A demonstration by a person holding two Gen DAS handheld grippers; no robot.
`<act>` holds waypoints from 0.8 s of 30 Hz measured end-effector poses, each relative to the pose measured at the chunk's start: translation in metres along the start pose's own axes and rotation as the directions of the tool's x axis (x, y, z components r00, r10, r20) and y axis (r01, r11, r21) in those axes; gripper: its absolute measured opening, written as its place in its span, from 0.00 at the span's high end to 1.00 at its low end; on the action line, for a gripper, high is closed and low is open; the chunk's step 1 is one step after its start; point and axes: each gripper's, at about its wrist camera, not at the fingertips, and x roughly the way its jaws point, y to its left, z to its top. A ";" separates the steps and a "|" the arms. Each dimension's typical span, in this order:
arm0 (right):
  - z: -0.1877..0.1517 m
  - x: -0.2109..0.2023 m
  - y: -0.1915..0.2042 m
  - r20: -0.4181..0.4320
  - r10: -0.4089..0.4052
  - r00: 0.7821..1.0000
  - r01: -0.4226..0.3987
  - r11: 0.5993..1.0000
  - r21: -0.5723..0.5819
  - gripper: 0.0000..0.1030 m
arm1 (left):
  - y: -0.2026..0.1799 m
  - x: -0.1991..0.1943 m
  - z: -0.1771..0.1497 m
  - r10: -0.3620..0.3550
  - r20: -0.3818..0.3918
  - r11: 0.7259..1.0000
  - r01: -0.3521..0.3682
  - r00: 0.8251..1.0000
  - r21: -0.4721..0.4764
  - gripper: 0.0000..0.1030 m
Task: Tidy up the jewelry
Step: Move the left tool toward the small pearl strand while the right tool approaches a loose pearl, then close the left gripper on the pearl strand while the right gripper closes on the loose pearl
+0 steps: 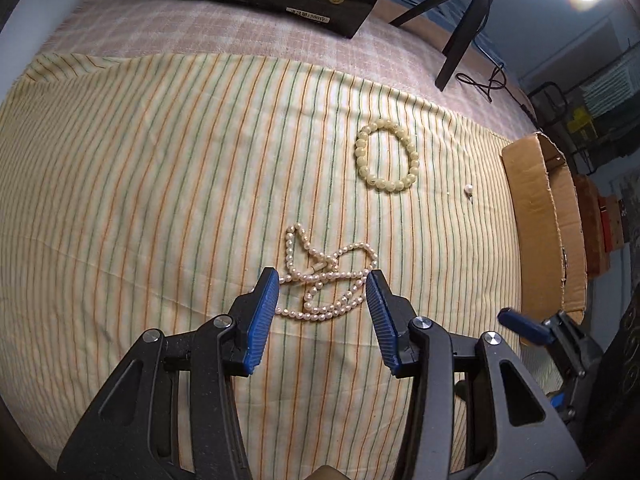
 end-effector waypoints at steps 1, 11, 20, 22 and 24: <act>-0.001 0.002 0.001 -0.003 0.001 1.000 -0.001 1.000 -0.002 0.26 | -0.001 0.002 0.001 0.000 -0.001 1.000 0.000 1.000 0.000 0.55; 0.002 0.016 0.009 -0.024 0.002 1.000 -0.002 1.000 -0.011 0.33 | -0.012 0.012 0.004 0.038 -0.006 0.999 -0.038 0.999 0.017 0.55; 0.003 0.021 0.008 -0.032 -0.008 0.999 0.008 1.000 -0.003 0.37 | -0.008 0.014 0.005 0.123 0.017 0.992 -0.124 0.992 0.024 0.44; 0.003 0.022 0.008 -0.034 -0.008 0.999 0.007 1.000 -0.003 0.38 | -0.009 0.018 0.004 0.131 0.015 0.991 -0.132 0.991 0.028 0.44; 0.003 0.024 0.010 -0.035 -0.008 0.999 0.008 1.000 -0.004 0.38 | -0.011 0.024 0.003 0.145 0.016 0.988 -0.145 0.989 0.045 0.44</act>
